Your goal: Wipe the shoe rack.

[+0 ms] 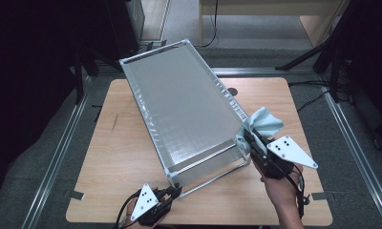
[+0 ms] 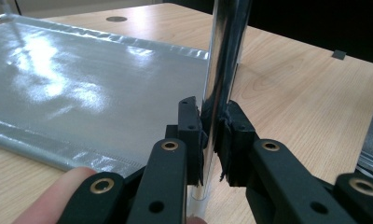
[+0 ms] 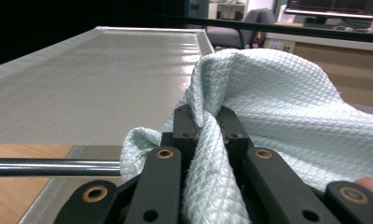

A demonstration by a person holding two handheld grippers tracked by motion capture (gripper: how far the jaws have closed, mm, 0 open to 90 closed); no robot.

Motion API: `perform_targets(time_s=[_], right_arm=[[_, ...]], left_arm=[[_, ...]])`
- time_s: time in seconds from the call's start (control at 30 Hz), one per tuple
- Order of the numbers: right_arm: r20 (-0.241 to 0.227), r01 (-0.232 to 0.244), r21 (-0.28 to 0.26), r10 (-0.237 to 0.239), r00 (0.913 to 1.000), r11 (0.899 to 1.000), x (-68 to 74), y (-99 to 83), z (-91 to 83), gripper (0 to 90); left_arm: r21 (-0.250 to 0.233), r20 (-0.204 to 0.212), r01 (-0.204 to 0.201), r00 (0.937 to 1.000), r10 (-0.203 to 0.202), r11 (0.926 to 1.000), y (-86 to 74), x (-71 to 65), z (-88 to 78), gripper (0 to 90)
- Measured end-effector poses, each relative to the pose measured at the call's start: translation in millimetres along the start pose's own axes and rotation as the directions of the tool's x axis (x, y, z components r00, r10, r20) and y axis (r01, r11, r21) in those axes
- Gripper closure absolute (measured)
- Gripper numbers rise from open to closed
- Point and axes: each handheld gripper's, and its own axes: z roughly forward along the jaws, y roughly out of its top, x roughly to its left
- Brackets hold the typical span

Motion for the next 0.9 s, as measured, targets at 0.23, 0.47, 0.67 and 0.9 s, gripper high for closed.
perform_targets(time_s=[0.23,0.47,0.67,0.9], right_arm=[[-0.041,-0.024,-0.016,0.023,0.9989,1.0,12.8,-4.7,-13.0,80.8],[-0.176,0.024,-0.023,-0.028,0.984,0.999,68.0,-7.4,-15.3,80.4],[-0.235,0.076,-0.04,-0.084,0.9685,0.996,98.5,-8.5,-16.2,79.8],[-0.196,0.055,-0.034,-0.061,0.9786,0.998,75.7,-8.3,-14.7,79.6]], left_arm=[[-0.006,0.025,0.002,0.9997,-0.002,1.0,0.7,-10.3,7.2,81.1],[-0.002,0.053,-0.011,0.9985,0.011,0.9999,3.3,-22.3,17.9,81.0],[0.002,0.06,-0.018,0.998,0.018,0.9998,3.2,-21.9,16.7,81.1],[0.004,0.065,-0.026,0.9976,0.026,0.9996,2.7,-22.2,15.5,81.2]])
